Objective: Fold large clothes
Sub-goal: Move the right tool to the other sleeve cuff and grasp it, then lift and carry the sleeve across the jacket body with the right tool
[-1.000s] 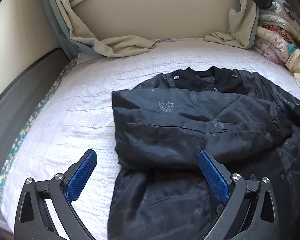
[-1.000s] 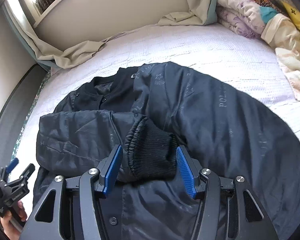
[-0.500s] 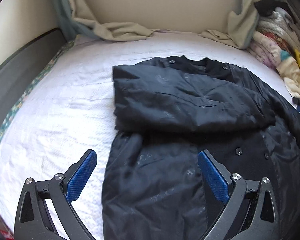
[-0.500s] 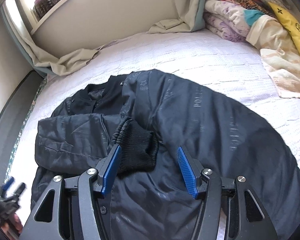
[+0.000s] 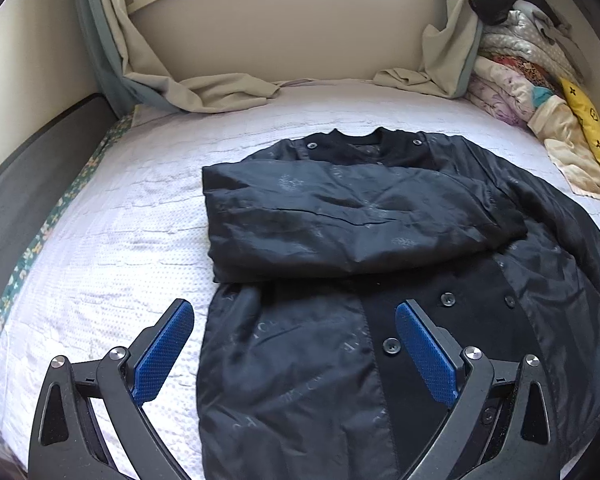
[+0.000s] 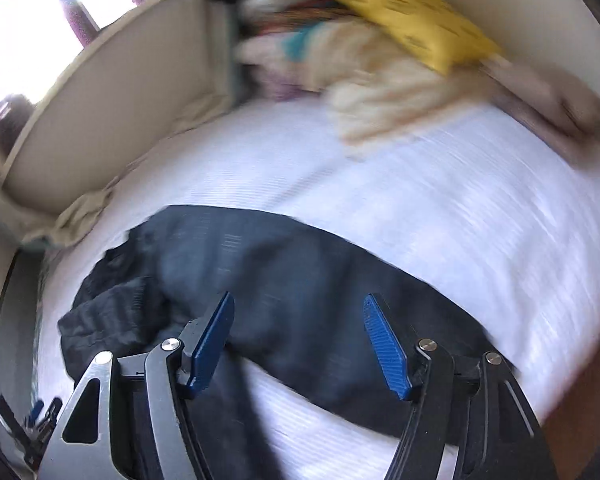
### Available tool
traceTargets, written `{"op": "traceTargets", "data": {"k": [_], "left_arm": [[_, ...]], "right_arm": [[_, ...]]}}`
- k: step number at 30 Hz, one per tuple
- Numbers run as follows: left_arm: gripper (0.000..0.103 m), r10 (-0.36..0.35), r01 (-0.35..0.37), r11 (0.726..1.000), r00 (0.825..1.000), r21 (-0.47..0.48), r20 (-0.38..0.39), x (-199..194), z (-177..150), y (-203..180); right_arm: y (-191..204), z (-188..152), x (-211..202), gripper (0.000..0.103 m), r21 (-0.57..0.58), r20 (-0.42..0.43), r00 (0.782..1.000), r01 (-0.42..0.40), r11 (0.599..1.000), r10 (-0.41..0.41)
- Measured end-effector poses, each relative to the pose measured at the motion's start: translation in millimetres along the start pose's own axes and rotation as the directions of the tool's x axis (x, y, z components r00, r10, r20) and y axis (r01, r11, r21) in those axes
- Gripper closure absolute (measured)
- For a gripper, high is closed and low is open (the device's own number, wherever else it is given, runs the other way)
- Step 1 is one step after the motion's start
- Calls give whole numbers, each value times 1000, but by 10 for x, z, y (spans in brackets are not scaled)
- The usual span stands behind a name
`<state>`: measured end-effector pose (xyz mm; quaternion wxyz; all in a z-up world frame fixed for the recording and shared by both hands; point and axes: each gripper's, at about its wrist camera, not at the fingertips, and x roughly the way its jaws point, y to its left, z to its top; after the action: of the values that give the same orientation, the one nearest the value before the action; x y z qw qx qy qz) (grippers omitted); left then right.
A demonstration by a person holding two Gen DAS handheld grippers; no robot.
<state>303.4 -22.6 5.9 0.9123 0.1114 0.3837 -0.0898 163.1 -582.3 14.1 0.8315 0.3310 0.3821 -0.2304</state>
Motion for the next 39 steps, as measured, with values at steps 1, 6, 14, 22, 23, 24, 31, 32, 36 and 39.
{"op": "traceTargets", "data": {"k": [1,6,14,22,23,24,31,32,36,39], "left_arm": [[0,-2,2,1000,1000,2,-2,1,-8,-15],[0,-21,21,1000,1000,0,-15,11,-31,-49],[0,-27,27,1000,999,11,-33,52,-79,-124],[0,-41,41,999,998,12,-40,71,-101,-150],[0,-42,42,999,998,9,-40,68,-98,-145],[0,-42,43,999,998,7,-39,65,-95,-142],[0,-56,55,998,998,-25,-33,44,-64,-78],[0,-55,54,998,998,-26,-33,43,-67,-69],[0,-47,46,998,998,-42,-39,59,-72,-21],[0,-51,49,997,998,-60,-36,43,-65,16]], "right_arm": [[-157,-39,-10,37,38,-8,1000,13,999,-13],[-969,-275,-16,37,278,-79,994,97,956,-78],[-1449,-409,65,37,412,-125,989,119,904,-74],[-1522,-471,391,37,480,-216,976,114,869,-9],[-1511,-470,421,37,476,-222,975,128,870,-21],[-1491,-465,451,36,463,-230,973,139,875,-33],[-1257,-425,531,56,360,-240,966,179,915,-94],[-1222,-417,534,63,353,-237,967,175,919,-93],[-1143,-407,545,81,346,-216,975,131,929,-57],[-1071,-389,502,90,327,-185,982,95,940,-34]]}}
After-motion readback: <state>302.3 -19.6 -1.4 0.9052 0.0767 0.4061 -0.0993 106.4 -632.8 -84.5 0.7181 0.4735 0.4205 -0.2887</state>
